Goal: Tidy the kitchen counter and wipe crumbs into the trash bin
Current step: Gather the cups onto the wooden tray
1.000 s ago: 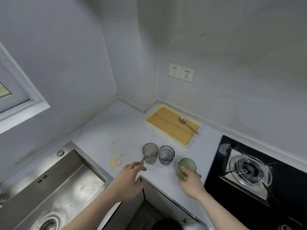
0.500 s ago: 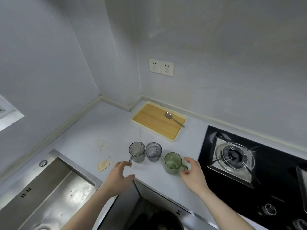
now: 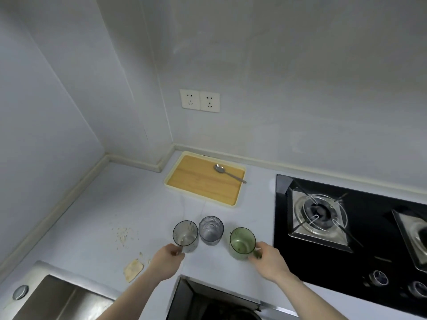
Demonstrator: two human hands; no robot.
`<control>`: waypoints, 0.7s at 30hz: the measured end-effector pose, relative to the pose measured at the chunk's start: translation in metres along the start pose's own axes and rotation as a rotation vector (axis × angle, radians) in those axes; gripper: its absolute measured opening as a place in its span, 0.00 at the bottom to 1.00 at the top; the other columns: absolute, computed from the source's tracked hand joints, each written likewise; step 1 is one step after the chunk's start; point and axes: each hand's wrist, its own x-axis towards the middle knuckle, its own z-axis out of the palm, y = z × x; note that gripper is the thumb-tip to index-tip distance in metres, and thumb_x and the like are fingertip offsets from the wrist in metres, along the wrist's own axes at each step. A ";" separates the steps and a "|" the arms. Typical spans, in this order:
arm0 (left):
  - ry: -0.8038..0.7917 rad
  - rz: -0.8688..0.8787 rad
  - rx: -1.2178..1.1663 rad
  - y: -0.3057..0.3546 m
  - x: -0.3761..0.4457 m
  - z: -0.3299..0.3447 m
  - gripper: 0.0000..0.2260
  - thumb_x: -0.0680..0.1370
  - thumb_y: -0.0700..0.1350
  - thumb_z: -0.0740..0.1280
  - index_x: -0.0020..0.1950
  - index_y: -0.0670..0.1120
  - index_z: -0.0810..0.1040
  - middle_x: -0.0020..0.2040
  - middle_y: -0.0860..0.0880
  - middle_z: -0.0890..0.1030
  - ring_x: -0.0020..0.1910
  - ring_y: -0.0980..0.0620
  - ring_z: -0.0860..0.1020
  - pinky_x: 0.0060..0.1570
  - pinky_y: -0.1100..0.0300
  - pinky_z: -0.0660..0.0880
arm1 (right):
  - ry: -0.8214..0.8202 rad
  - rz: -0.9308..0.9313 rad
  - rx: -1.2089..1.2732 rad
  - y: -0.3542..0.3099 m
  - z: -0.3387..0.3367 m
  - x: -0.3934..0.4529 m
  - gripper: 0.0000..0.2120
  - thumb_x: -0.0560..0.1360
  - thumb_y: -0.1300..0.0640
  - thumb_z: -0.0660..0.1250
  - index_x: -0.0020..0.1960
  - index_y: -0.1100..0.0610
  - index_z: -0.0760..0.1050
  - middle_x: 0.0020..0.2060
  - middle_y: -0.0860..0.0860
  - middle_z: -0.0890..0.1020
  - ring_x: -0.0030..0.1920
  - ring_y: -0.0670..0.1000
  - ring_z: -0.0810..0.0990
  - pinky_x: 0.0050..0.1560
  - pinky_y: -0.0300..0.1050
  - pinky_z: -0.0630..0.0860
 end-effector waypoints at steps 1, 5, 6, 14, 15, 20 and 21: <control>-0.014 0.014 -0.007 -0.002 0.005 -0.001 0.10 0.80 0.49 0.65 0.54 0.43 0.80 0.49 0.46 0.84 0.49 0.45 0.83 0.47 0.55 0.77 | 0.011 0.016 0.010 -0.001 0.004 0.001 0.17 0.75 0.43 0.69 0.63 0.46 0.77 0.57 0.45 0.83 0.55 0.50 0.82 0.52 0.43 0.77; -0.035 0.012 -0.149 -0.003 0.019 -0.010 0.08 0.82 0.48 0.66 0.52 0.44 0.81 0.49 0.45 0.84 0.40 0.53 0.85 0.37 0.60 0.75 | 0.037 0.065 0.133 -0.008 0.019 0.006 0.16 0.75 0.46 0.71 0.61 0.49 0.78 0.52 0.48 0.85 0.51 0.51 0.84 0.52 0.42 0.79; -0.023 0.008 -0.196 -0.002 0.021 -0.013 0.08 0.82 0.48 0.66 0.52 0.45 0.81 0.49 0.46 0.84 0.39 0.54 0.86 0.36 0.60 0.76 | 0.041 0.076 0.178 -0.009 0.021 0.006 0.16 0.75 0.46 0.71 0.61 0.49 0.78 0.49 0.49 0.86 0.49 0.50 0.85 0.51 0.42 0.80; 0.131 0.091 -0.434 0.042 0.068 -0.076 0.09 0.82 0.47 0.67 0.56 0.42 0.81 0.48 0.46 0.84 0.41 0.48 0.85 0.36 0.57 0.79 | 0.093 0.131 0.342 -0.026 0.028 0.018 0.17 0.75 0.47 0.72 0.61 0.49 0.73 0.36 0.48 0.86 0.33 0.46 0.83 0.35 0.40 0.77; 0.135 0.110 -0.464 0.052 0.078 -0.084 0.10 0.82 0.47 0.67 0.57 0.41 0.81 0.50 0.46 0.84 0.41 0.47 0.85 0.37 0.57 0.78 | 0.098 0.136 0.341 -0.028 0.027 0.018 0.17 0.75 0.47 0.72 0.61 0.49 0.73 0.37 0.48 0.86 0.34 0.47 0.84 0.35 0.40 0.77; 0.085 0.096 -0.666 0.107 0.132 -0.114 0.09 0.82 0.42 0.67 0.59 0.40 0.78 0.51 0.43 0.80 0.42 0.43 0.83 0.44 0.53 0.79 | 0.112 0.141 0.279 -0.033 0.019 0.019 0.15 0.79 0.50 0.68 0.64 0.52 0.73 0.50 0.51 0.85 0.47 0.50 0.84 0.42 0.39 0.77; 0.075 0.077 -0.702 0.117 0.141 -0.116 0.06 0.81 0.41 0.67 0.55 0.40 0.79 0.50 0.42 0.79 0.40 0.43 0.82 0.42 0.54 0.79 | 0.119 0.144 0.253 -0.033 0.016 0.020 0.13 0.79 0.51 0.67 0.63 0.52 0.75 0.52 0.50 0.85 0.48 0.50 0.83 0.45 0.40 0.78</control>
